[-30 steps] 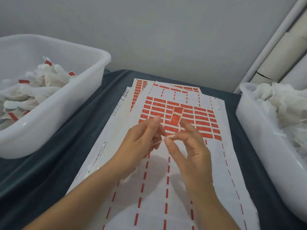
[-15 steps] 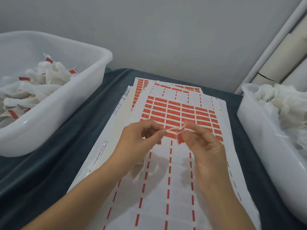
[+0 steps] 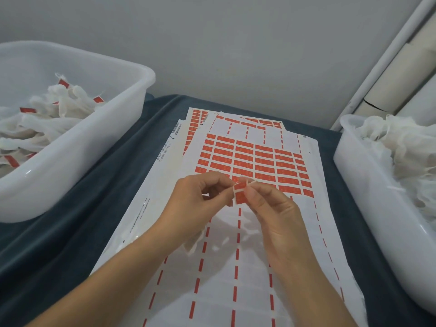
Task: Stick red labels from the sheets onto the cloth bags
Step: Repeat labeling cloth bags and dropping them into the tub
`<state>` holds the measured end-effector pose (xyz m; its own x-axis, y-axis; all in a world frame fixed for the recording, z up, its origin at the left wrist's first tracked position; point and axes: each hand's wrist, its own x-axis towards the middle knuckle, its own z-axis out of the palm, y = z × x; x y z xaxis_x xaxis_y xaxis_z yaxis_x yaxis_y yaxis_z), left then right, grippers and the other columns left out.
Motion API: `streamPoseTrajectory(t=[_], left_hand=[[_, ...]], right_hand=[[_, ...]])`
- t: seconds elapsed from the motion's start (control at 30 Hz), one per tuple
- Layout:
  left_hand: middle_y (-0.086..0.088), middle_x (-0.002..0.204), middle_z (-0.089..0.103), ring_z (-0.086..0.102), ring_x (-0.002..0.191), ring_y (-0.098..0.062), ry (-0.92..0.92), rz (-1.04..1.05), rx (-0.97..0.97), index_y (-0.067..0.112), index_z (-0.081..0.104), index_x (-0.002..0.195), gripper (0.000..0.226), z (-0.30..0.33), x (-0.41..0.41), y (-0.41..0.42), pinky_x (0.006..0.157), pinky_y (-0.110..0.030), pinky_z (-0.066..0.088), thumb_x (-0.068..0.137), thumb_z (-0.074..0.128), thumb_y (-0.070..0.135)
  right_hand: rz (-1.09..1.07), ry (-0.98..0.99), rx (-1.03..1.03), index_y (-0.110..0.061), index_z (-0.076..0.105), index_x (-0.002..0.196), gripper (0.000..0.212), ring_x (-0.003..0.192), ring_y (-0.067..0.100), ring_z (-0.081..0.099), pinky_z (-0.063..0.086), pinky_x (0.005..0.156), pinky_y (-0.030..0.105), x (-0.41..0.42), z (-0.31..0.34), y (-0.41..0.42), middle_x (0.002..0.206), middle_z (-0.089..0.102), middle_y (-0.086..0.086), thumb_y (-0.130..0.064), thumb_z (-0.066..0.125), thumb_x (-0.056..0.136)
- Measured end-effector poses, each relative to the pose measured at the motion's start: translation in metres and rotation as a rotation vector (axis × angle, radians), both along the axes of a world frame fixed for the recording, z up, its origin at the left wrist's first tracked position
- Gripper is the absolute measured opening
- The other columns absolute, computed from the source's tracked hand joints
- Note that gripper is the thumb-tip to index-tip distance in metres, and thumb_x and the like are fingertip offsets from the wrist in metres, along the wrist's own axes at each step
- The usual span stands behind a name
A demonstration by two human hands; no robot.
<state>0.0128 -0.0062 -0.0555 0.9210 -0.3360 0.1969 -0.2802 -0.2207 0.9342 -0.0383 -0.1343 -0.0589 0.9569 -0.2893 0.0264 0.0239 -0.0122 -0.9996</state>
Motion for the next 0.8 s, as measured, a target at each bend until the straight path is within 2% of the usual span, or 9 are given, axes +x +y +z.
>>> streamPoseTrajectory(t=[0.17,0.27,0.33,0.43,0.57,0.63,0.7,0.77,0.8], left_hand=[[0.031,0.062,0.06,0.057,0.07,0.011,0.005,-0.008,0.019,0.039,0.06,0.066,0.023,0.0,-0.001,0.001,0.06,0.003,0.04,0.083,0.064,0.024],[0.03,0.063,0.061,0.057,0.072,0.01,0.012,-0.02,0.018,0.038,0.06,0.066,0.022,0.001,-0.001,0.001,0.06,0.003,0.04,0.083,0.064,0.024],[0.029,0.064,0.062,0.058,0.072,0.01,0.028,-0.033,0.018,0.038,0.061,0.067,0.02,0.003,-0.002,0.001,0.059,0.002,0.041,0.083,0.064,0.025],[0.027,0.066,0.063,0.058,0.068,0.01,0.087,-0.038,0.021,0.036,0.064,0.069,0.019,0.006,-0.001,0.001,0.053,-0.006,0.044,0.084,0.063,0.026],[0.022,0.063,0.064,0.057,0.057,0.006,0.196,-0.024,-0.037,0.033,0.067,0.067,0.024,0.007,0.0,0.003,0.053,-0.012,0.039,0.087,0.06,0.021],[0.02,0.064,0.065,0.058,0.058,0.005,0.186,-0.04,-0.041,0.033,0.067,0.069,0.018,0.008,-0.001,0.003,0.049,-0.009,0.04,0.085,0.063,0.025],[0.021,0.065,0.065,0.059,0.062,0.007,0.162,-0.051,-0.042,0.033,0.066,0.07,0.007,0.011,-0.003,0.002,0.048,-0.005,0.041,0.076,0.066,0.037],[0.023,0.065,0.065,0.06,0.065,0.007,0.149,-0.037,-0.025,0.033,0.066,0.071,0.012,0.01,-0.003,0.002,0.049,-0.004,0.041,0.067,0.063,0.045],[0.023,0.065,0.065,0.06,0.065,0.007,0.147,-0.029,-0.008,0.032,0.065,0.071,0.011,0.009,-0.002,0.001,0.05,-0.005,0.042,0.068,0.063,0.043]], right_hand=[[-0.039,-0.017,0.03,-0.049,0.07,0.077,0.016,0.094,-0.006,0.061,0.042,0.084,0.021,0.0,0.0,0.0,0.087,0.07,-0.023,-0.043,0.063,0.064],[-0.047,-0.033,0.035,-0.035,0.073,0.076,0.015,0.091,-0.005,0.062,0.042,0.079,0.017,0.0,-0.002,-0.002,0.085,0.071,-0.021,-0.04,0.064,0.065],[-0.056,-0.048,0.026,-0.026,0.071,0.077,0.017,0.089,-0.004,0.063,0.045,0.07,0.008,0.001,-0.003,-0.003,0.083,0.071,-0.019,-0.037,0.064,0.066],[-0.061,-0.073,0.018,-0.022,0.068,0.081,0.02,0.085,-0.005,0.064,0.042,0.063,-0.002,0.0,-0.002,-0.004,0.08,0.071,-0.017,-0.036,0.064,0.066],[-0.071,-0.095,0.018,-0.022,0.067,0.082,0.021,0.083,-0.007,0.063,0.041,0.061,-0.003,-0.001,-0.001,-0.004,0.079,0.071,-0.02,-0.035,0.064,0.066],[-0.075,-0.106,0.02,-0.022,0.068,0.081,0.021,0.083,-0.005,0.064,0.042,0.061,-0.002,0.0,0.0,-0.004,0.079,0.071,-0.018,-0.035,0.064,0.065],[-0.082,-0.112,0.011,-0.023,0.068,0.08,0.02,0.083,-0.003,0.065,0.042,0.061,-0.001,0.0,-0.001,-0.004,0.078,0.072,-0.016,-0.035,0.064,0.065],[-0.088,-0.12,-0.016,-0.023,0.068,0.08,0.019,0.082,-0.002,0.065,0.042,0.061,-0.001,0.0,-0.001,-0.004,0.077,0.071,-0.015,-0.035,0.063,0.066],[-0.092,-0.124,-0.03,-0.023,0.068,0.08,0.019,0.082,-0.001,0.066,0.042,0.061,-0.002,0.0,-0.002,-0.004,0.077,0.071,-0.014,-0.036,0.064,0.066]])
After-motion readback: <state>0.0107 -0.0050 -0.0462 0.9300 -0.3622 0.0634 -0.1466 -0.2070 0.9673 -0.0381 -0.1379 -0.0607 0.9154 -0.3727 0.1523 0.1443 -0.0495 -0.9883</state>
